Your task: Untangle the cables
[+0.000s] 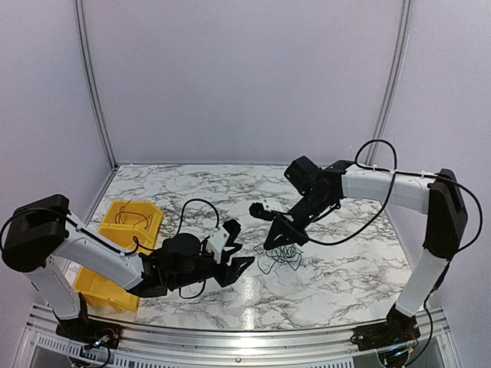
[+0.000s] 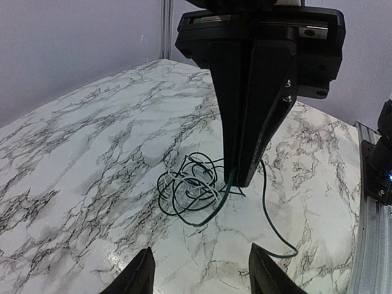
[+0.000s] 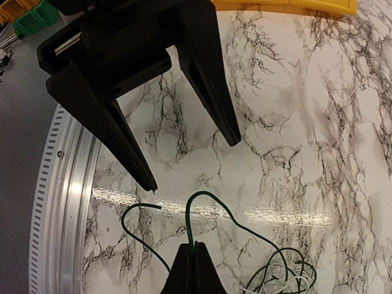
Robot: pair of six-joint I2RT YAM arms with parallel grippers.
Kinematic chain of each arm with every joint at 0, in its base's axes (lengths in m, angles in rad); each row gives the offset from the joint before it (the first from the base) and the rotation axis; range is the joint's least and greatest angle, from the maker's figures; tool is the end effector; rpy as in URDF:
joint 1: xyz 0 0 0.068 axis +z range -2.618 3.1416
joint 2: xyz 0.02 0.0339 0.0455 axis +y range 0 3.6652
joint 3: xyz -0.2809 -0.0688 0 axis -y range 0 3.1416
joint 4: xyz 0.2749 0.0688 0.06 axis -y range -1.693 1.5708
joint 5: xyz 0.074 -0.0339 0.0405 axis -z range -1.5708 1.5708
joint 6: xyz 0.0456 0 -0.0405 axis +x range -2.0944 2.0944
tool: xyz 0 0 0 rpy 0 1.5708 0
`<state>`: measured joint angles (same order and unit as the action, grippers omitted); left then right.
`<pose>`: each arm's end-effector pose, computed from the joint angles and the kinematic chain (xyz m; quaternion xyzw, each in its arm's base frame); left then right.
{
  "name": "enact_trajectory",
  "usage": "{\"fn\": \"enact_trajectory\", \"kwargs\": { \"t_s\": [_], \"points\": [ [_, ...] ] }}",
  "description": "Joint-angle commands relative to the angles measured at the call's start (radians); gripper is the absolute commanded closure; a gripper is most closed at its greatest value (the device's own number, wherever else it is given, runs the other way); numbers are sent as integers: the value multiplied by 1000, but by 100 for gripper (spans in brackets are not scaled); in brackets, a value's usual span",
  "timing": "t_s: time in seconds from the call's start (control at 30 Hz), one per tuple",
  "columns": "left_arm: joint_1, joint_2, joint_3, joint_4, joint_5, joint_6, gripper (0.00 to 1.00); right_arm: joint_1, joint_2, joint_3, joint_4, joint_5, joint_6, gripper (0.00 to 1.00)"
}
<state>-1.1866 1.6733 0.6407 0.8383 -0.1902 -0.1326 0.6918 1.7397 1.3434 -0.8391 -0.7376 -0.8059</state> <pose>0.1421 -0.3284 0.1647 0.3346 0.6949 -0.3295 0.5446 0.2726 0.2657 0.2379 -0.6702 0.6327 0.3460 0.1757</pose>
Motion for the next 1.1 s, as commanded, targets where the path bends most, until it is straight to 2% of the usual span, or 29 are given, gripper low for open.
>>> {"fn": "enact_trajectory", "kwargs": {
  "t_s": [0.0, 0.23, 0.3, 0.47, 0.53, 0.57, 0.6, 0.67, 0.83, 0.93, 1.07],
  "points": [
    [-5, 65, 33, 189, -50, 58, 47, 3, -28, 4, -26, -46, -3, 100],
    [-5, 138, 88, 258, -21, 101, 56, 3, -19, 2, -22, -50, 1, 100],
    [-5, 155, 105, 261, -13, 114, 61, 4, -15, 3, -20, -54, 1, 100],
    [-5, 188, 126, 259, -5, 126, 91, 3, -8, -3, -12, -39, 1, 100],
    [-5, 192, 116, 260, -19, 121, 99, 0, -9, -21, 1, -26, 2, 99],
    [-5, 192, 109, 260, -27, 117, 100, -5, -11, -31, 13, -17, 4, 96],
    [-5, 190, 101, 260, -34, 113, 100, -11, -12, -44, 30, -4, 12, 89],
    [-5, 182, 81, 260, -47, 97, 100, -25, -17, -72, 68, 29, 21, 70],
    [-5, 141, 11, 261, -72, 30, 100, -58, -35, -156, 219, 167, 60, 30],
    [-5, 117, -33, 262, -88, -22, 100, -57, -4, -162, 257, 252, 63, 24],
    [-5, 108, -79, 273, -107, -69, 100, -54, 49, -168, 318, 307, 70, 23]
  ]
}}
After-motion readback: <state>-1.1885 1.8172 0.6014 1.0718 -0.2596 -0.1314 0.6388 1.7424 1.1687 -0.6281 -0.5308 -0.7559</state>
